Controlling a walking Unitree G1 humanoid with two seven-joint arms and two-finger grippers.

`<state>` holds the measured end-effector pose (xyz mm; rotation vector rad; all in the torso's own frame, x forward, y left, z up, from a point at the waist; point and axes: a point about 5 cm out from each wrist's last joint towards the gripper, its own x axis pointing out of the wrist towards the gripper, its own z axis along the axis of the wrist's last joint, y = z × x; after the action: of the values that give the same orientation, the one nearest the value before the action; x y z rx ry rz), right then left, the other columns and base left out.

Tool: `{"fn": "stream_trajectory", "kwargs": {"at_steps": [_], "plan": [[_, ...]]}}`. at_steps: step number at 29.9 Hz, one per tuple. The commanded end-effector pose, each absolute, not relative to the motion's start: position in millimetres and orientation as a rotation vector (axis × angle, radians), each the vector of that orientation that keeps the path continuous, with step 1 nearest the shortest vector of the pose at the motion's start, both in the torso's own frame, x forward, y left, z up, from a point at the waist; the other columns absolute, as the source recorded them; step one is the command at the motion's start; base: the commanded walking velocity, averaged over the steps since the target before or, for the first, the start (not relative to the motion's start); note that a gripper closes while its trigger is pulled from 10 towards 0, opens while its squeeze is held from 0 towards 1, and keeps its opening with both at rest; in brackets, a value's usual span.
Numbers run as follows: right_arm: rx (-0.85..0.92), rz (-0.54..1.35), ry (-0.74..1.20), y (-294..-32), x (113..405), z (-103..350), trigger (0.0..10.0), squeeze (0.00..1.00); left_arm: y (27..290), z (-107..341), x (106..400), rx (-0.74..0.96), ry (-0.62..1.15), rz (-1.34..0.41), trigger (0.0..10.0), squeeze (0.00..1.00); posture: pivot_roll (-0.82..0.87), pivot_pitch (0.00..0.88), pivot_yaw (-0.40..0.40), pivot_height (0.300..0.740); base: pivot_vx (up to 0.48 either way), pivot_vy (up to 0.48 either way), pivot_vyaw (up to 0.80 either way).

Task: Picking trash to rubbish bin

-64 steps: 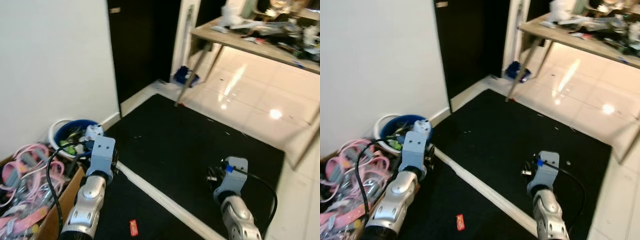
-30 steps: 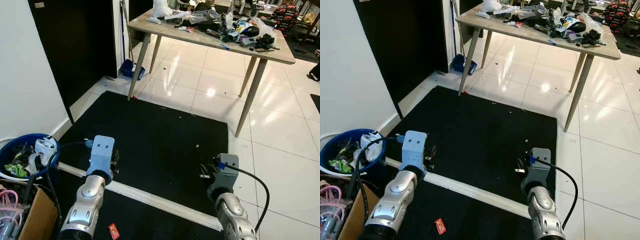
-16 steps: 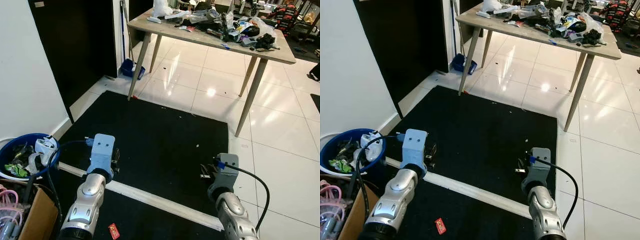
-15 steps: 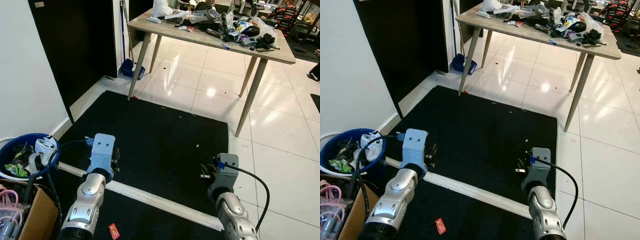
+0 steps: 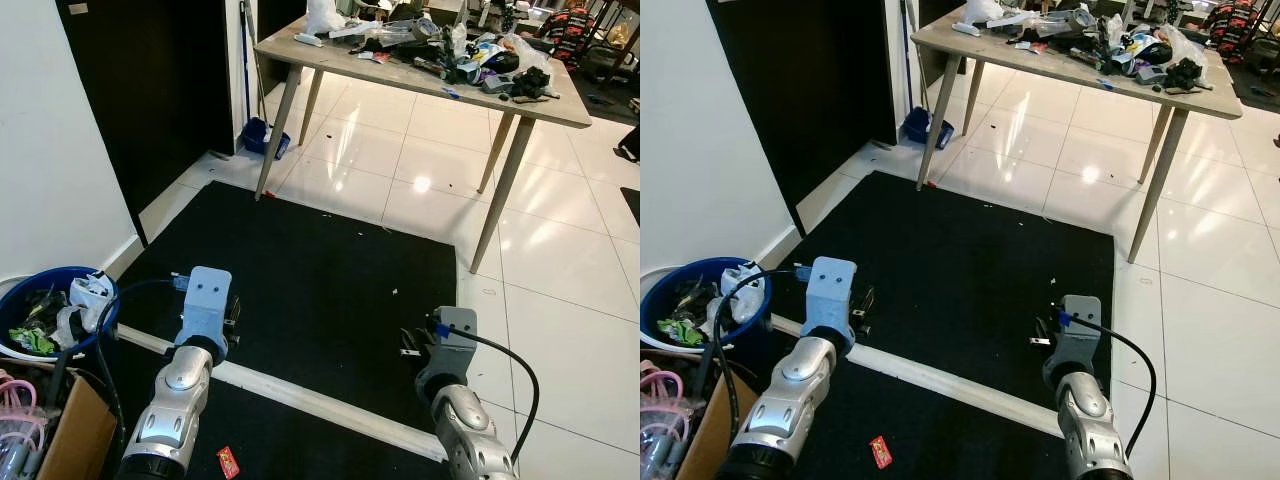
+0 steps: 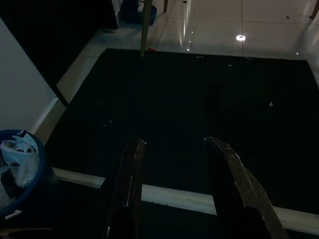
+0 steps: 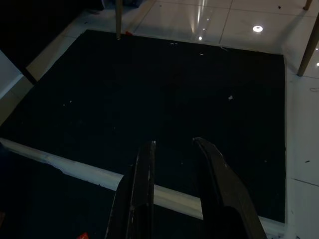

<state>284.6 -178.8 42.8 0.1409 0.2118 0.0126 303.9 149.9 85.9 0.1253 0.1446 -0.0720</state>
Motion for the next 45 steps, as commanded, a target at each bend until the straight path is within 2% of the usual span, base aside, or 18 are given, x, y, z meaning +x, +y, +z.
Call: {"fn": "stream_trajectory", "kwargs": {"at_steps": [1, 32, 45], "plan": [[0.134, 0.013, 0.235, -180.4, 281.0, 38.2, 10.0, 0.00, 144.6, 84.9, 302.6, 0.131, 0.141, -0.089, 10.0, 0.00, -0.02, 0.088, -0.062, 0.740, 0.277, 0.000, 0.00], [0.114, 0.051, 0.242, -176.1, 283.3, 37.4, 10.0, 0.00, 142.5, 84.1, 301.7, 0.131, 0.123, -0.087, 10.0, 0.00, -0.02, 0.044, -0.083, 0.740, 0.279, 0.000, 0.00], [0.118, 0.061, 0.238, -174.5, 285.5, 38.3, 10.0, 0.00, 142.1, 84.9, 302.3, 0.129, 0.115, -0.085, 10.0, 0.00, -0.02, 0.035, -0.087, 0.740, 0.278, 0.000, -0.78]]}}
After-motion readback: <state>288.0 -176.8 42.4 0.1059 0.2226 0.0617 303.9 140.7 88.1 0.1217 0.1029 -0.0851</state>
